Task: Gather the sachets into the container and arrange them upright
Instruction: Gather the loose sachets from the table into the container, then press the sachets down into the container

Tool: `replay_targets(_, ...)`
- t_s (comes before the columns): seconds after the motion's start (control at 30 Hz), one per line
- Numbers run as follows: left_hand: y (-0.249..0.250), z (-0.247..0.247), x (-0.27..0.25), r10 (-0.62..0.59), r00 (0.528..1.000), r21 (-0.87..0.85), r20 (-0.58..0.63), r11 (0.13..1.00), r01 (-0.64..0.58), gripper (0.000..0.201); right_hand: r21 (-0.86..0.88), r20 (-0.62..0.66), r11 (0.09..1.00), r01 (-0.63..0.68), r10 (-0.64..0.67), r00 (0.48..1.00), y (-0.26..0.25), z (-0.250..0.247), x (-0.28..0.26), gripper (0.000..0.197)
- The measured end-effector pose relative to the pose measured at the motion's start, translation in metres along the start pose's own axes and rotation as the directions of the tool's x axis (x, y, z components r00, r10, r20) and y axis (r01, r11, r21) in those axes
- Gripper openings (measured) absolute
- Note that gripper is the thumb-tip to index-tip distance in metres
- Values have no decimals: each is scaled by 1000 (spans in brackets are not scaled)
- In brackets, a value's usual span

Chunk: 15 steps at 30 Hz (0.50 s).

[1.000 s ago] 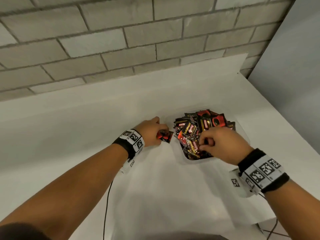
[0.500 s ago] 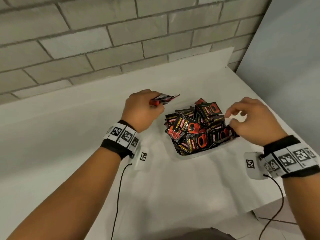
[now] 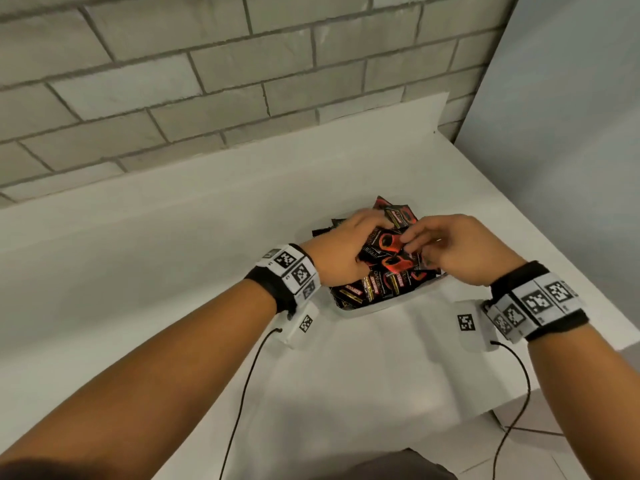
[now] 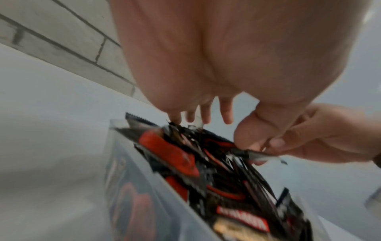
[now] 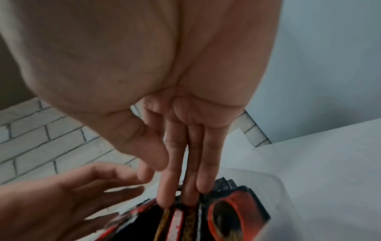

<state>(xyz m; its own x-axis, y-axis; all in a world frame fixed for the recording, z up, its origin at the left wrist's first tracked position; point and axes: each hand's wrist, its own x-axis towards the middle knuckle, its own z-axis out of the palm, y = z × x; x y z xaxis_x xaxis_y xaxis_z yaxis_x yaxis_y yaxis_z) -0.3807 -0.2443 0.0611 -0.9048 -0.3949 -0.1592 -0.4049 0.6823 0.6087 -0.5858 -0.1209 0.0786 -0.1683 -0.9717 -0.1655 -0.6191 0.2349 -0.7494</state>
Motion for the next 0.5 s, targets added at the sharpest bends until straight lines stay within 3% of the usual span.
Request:
replay_targets(0.07,-2,-12,-8,-45,988,-20,-150,999,43,72,-33,-138,999,6,-10,990,4,-9,2,34)
replay_targets(0.13,-11,-18,-21,-184,923,-22,-338,982,187,68,-190,-273,981,-31,-23,962,14,-16,7,24)
replay_targets(0.17,-18,-19,-29,-266,880,-47,-393,962,270,68,-261,-270,962,-85,11,963,20,-18,9,31)
replay_targets(0.23,-33,-15,-44,-423,842,-110,-334,905,411,79,-342,-146,920,-191,148,978,28,-16,13,49)
replay_targets(0.33,-46,0,-63,-458,885,-181,-85,881,438,104,-414,-14,893,-178,189,982,26,3,16,50)
replay_targets(0.43,-49,12,-89,-457,885,-212,-90,877,431,127,-429,8,896,-112,128,992,14,27,9,37)
replay_targets(0.5,-54,16,-112,-479,870,-238,-120,864,443,130,-413,40,909,-59,83,996,3,42,-2,29)
